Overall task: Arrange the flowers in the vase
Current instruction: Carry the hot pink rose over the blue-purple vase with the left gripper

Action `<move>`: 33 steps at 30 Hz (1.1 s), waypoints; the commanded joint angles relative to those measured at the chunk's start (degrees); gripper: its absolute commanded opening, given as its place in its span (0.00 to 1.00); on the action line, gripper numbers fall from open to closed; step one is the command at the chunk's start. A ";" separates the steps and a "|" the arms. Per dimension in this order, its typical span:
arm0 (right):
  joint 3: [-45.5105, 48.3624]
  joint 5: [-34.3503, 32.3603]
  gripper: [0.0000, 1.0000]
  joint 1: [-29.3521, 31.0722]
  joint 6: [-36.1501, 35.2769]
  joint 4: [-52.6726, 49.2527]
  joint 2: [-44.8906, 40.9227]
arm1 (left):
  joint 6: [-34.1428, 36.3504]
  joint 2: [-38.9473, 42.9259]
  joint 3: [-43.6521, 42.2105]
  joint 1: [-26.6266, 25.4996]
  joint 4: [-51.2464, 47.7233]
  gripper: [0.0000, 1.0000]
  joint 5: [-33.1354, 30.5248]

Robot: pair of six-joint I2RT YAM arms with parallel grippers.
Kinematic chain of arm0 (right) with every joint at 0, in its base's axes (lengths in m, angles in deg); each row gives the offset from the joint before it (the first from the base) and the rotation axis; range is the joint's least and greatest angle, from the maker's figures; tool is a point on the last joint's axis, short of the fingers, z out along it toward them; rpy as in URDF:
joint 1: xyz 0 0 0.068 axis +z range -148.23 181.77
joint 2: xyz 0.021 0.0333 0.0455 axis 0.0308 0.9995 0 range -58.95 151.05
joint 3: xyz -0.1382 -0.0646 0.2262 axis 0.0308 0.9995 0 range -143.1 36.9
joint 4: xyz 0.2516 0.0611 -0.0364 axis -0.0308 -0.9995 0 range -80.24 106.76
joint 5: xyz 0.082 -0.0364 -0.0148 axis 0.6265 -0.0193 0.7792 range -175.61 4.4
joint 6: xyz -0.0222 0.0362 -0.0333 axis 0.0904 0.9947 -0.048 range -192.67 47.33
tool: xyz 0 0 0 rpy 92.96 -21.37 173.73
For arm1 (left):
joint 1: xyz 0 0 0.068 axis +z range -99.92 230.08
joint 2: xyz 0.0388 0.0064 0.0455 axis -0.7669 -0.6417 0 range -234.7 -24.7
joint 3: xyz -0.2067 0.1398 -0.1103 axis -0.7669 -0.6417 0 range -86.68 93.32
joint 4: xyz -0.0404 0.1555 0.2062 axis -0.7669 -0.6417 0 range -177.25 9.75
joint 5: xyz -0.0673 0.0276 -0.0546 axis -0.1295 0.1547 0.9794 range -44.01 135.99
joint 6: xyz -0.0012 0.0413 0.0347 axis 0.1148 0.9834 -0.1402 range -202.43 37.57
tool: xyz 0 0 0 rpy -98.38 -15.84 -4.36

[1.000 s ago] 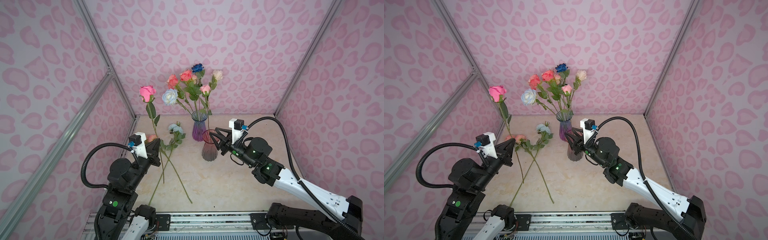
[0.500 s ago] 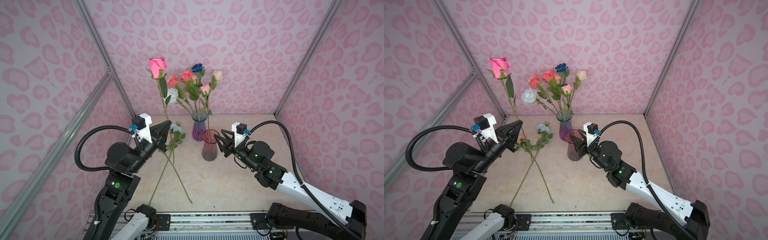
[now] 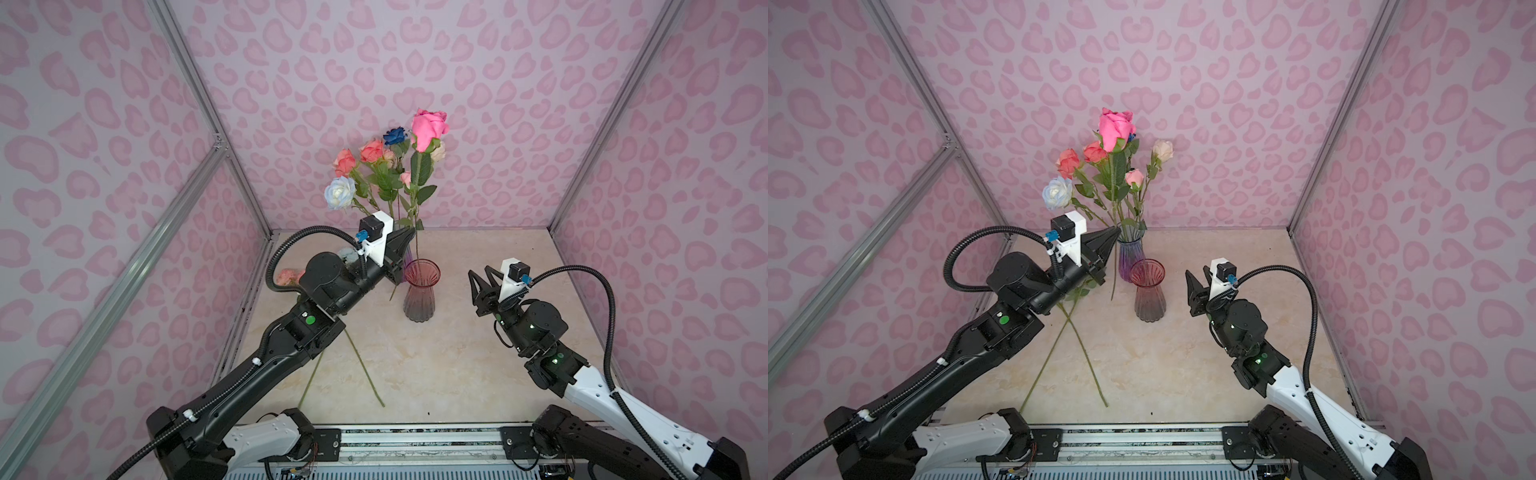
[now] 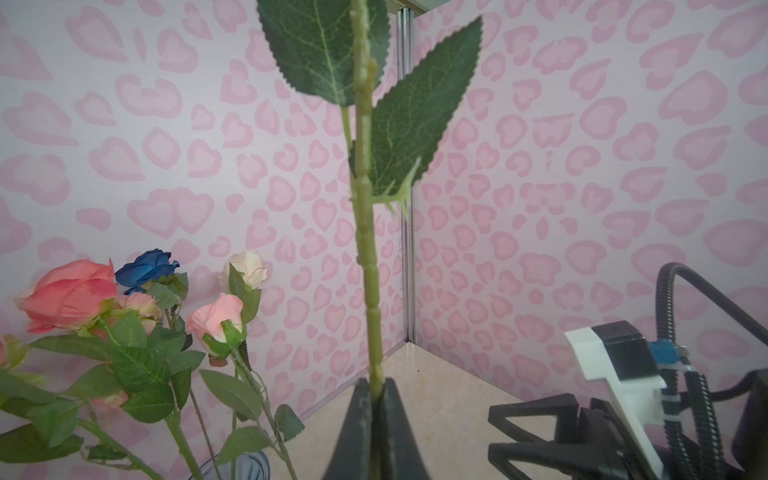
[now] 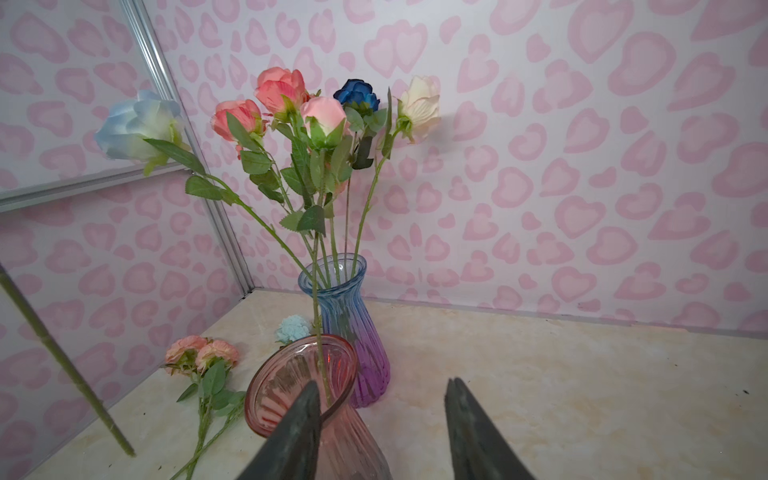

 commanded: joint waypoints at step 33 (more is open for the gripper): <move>0.81 3.05 0.50 -2.90 4.34 0.66 -1.84 | -1.47 -19.08 -4.82 -2.37 22.04 0.03 -14.36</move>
